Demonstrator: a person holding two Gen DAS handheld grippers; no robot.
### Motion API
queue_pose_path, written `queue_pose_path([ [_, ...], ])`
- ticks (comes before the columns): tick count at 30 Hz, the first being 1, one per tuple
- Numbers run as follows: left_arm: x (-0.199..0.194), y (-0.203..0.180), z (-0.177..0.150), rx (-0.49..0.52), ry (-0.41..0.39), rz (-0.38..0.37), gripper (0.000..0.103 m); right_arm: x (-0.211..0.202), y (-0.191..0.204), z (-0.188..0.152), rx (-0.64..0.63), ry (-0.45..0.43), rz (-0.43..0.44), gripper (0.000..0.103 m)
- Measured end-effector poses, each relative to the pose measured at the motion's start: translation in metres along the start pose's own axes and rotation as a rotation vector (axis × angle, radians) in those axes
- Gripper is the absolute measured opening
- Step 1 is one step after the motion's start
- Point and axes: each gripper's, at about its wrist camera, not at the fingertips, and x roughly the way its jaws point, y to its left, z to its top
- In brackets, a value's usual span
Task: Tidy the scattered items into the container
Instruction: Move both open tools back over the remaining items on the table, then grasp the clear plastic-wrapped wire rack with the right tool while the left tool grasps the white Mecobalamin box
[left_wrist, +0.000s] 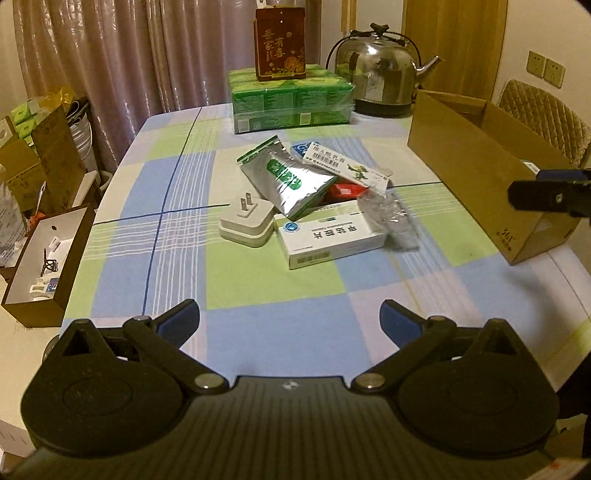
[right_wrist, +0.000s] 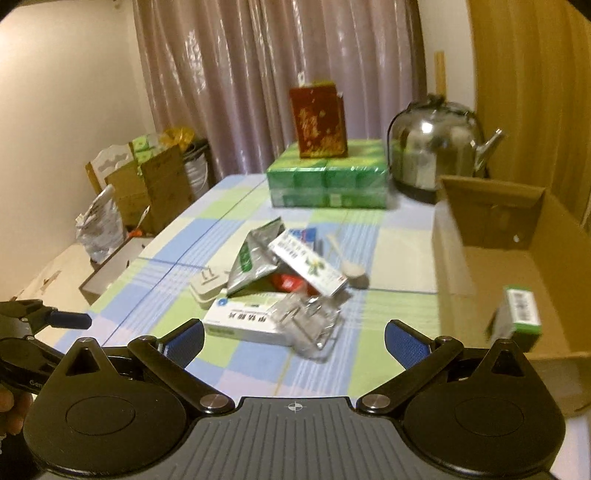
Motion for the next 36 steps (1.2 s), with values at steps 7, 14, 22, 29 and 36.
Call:
queue_pose_path([
  [7,0.025,0.007,0.008,0.022,0.015,0.01,0.102,0.037,-0.001,0.001,0.051,0.051,0.039,0.101],
  [14,0.053,0.013,0.014,0.039,0.03,0.006,0.102,0.077,-0.016,0.0,0.145,0.097,0.045,0.101],
  [22,0.076,0.011,0.023,0.08,0.014,0.037,0.102,0.119,-0.049,-0.009,0.33,0.147,0.05,0.101],
  [29,0.096,0.013,0.03,0.054,0.016,0.028,0.102,0.137,-0.069,-0.016,0.445,0.14,0.071,0.099],
  [36,0.108,0.012,0.031,0.038,0.013,0.027,0.102,0.147,-0.074,-0.02,0.517,0.133,0.102,0.078],
])
